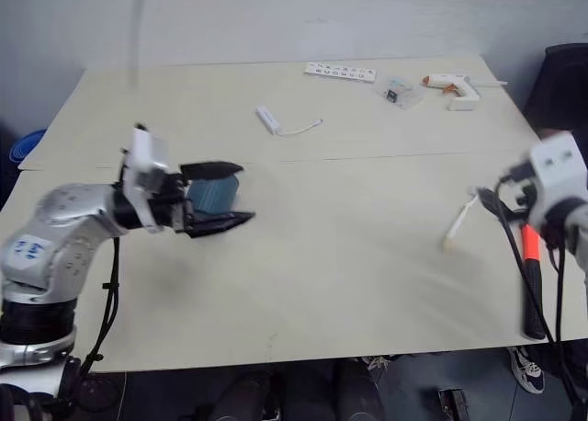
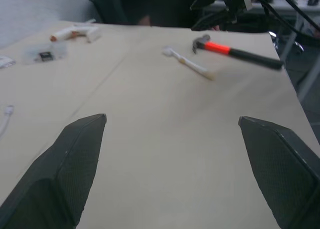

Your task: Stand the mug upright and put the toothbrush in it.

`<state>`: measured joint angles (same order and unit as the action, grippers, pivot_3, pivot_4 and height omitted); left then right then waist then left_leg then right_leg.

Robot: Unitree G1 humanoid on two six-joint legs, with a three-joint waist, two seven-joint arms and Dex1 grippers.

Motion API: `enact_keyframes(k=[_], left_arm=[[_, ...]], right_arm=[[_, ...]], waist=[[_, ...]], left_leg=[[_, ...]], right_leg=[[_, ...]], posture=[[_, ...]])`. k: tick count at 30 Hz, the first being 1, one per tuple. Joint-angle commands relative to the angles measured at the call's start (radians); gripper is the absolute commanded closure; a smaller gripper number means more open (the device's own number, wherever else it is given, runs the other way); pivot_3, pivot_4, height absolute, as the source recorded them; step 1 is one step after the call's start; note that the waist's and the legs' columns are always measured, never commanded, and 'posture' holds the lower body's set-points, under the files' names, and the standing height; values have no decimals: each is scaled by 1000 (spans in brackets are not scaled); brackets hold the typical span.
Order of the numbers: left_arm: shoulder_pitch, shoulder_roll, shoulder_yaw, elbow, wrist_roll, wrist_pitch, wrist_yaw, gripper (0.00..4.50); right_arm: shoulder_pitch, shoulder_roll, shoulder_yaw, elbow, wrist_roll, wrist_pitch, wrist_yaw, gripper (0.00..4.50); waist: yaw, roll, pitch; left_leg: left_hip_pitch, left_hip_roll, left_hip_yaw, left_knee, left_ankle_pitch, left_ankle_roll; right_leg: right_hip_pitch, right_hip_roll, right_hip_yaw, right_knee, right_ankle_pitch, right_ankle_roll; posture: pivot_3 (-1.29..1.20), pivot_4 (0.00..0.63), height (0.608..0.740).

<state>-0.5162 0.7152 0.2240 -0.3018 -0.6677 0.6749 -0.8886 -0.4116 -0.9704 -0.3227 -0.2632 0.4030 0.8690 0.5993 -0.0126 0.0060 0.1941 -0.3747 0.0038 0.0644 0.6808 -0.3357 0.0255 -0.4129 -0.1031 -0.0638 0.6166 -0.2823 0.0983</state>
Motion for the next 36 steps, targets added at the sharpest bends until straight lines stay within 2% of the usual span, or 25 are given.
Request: enact_keyframes(k=[1,6,9,12,15,20,26,32,36], left_arm=[[-11,53,162,28,-76,93,90,0],[-28,223,220,236,62,266,287,0],[-66,254,200,329,76,390,354,0],[-97,237,121,387,112,436,382,0],[-151,175,63,420,139,412,400,0],[-182,139,-48,483,169,420,343,0],[-243,110,-85,529,207,419,347,0],[-232,95,-204,543,279,372,297,0],[-260,34,-243,607,301,337,280,0]], right_arm=[[-81,6,36,-119,153,103,91,214],[-169,38,116,-237,336,161,207,214],[-193,36,157,-251,361,135,249,214],[-216,55,208,-234,340,103,250,214],[-236,72,240,-222,335,84,253,214],[-246,88,274,-218,321,65,244,214],[-224,91,252,-242,323,71,213,214],[-185,86,211,-277,350,90,175,214],[-163,82,200,-301,358,96,158,214]], waist=[[4,-1,0],[13,-4,2],[16,-7,3],[15,-10,3],[17,-12,3],[11,-14,4],[12,-14,4],[15,-15,4],[19,-15,4]], left_leg=[[0,0,0,0,0,0],[-1,0,-1,0,-1,-1],[-1,-2,-1,0,-2,1],[-1,-5,-1,0,-2,3],[-2,-7,-1,0,-3,4],[-4,-7,0,0,-2,3],[-4,-5,3,2,-2,2],[-4,-6,3,2,-2,2],[-4,-6,3,2,-2,3]], right_leg=[[0,0,0,0,0,0],[0,0,-2,-1,0,-1],[0,-3,-3,-2,0,0],[0,-8,-4,-2,0,0],[0,-10,-5,-2,0,1],[-2,-10,-9,-2,1,1],[-4,-8,-15,1,1,1],[-4,-9,-14,2,1,1],[-4,-9,-15,2,1,1]], posture=[[0,150,740],[0,150,740],[0,150,740],[0,150,740],[0,150,740],[0,150,740],[0,150,740],[0,150,740],[0,150,740]])
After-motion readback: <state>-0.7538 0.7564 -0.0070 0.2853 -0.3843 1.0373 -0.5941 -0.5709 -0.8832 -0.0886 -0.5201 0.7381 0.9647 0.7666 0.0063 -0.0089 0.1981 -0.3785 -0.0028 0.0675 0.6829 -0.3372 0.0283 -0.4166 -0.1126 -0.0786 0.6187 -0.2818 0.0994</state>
